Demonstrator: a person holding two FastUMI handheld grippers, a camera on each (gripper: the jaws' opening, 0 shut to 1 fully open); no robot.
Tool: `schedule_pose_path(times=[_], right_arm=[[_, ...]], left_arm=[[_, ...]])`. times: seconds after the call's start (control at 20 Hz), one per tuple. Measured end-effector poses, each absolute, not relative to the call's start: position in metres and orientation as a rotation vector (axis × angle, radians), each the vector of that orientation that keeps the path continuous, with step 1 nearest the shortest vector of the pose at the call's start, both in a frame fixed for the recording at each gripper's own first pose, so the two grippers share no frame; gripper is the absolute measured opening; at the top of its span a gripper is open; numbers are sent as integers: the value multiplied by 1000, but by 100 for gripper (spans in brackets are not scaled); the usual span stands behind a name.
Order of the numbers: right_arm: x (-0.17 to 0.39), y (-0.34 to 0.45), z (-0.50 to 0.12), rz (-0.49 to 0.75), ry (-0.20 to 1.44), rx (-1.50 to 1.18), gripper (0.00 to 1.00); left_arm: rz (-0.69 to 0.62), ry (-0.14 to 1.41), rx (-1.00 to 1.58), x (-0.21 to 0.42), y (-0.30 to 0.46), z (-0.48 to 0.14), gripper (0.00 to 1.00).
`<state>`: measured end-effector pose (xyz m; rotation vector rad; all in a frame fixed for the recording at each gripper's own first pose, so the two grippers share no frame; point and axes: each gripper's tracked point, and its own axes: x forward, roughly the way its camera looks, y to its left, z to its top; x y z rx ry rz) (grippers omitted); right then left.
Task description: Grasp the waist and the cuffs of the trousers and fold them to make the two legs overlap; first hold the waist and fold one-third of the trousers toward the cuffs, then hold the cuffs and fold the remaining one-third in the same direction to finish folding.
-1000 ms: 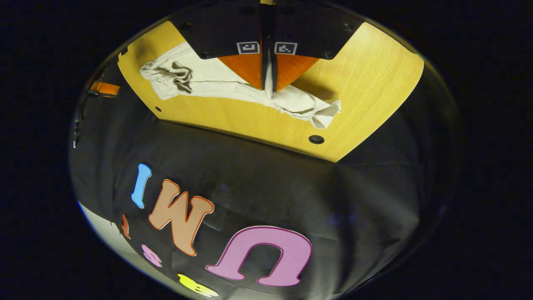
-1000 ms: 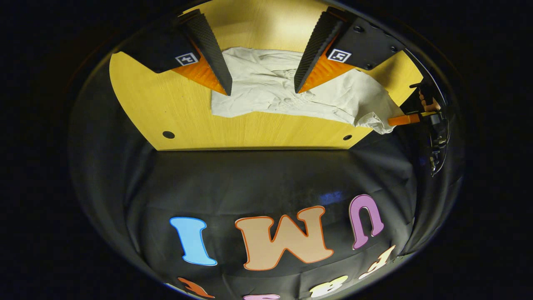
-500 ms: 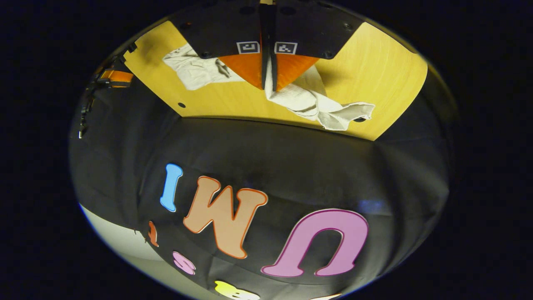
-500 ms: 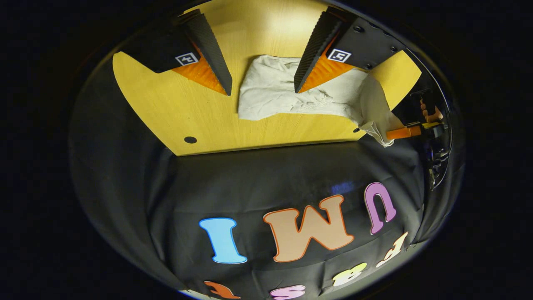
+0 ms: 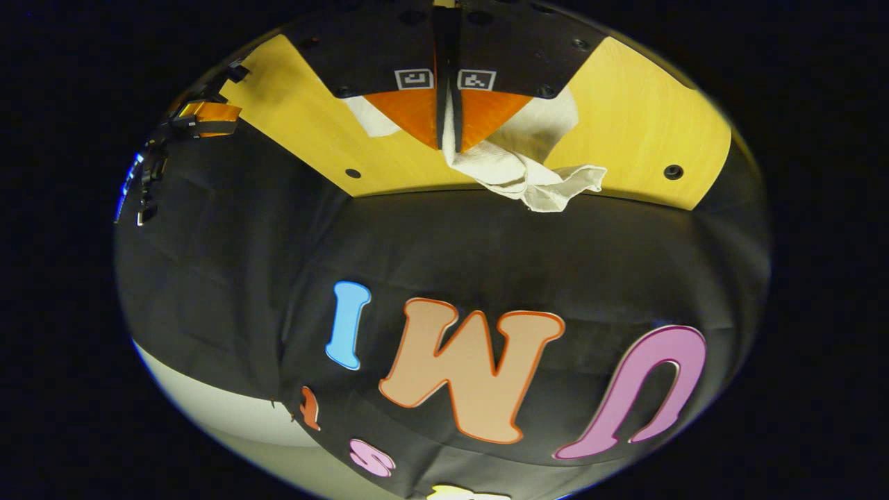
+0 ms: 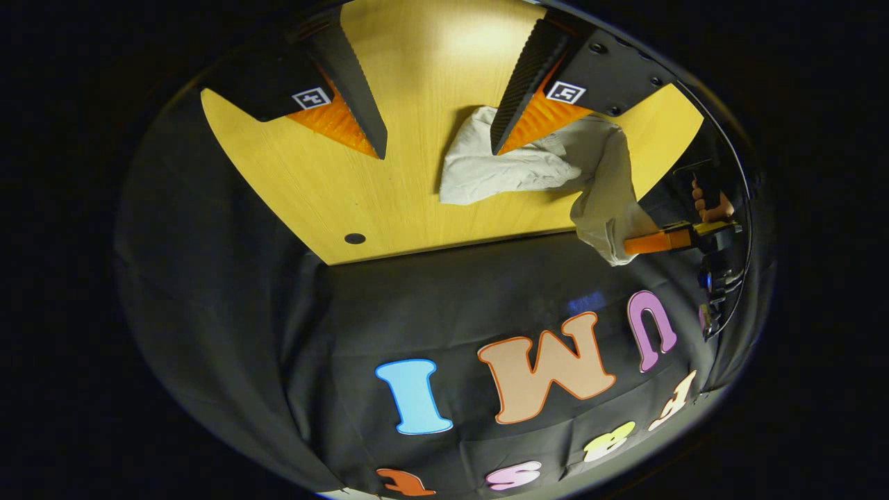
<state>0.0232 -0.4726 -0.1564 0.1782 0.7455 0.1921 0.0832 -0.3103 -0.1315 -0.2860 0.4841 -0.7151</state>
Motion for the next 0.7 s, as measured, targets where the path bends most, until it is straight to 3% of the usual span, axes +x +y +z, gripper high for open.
schedule_pose_path(times=[0.35,0.7], right_arm=[[7,-510,-160,166,760,186,96],[9,-512,-166,203,762,176,96]], left_arm=[[-851,563,-241,49,-411,-157,0],[-862,668,-133,6,-458,-220,1]])
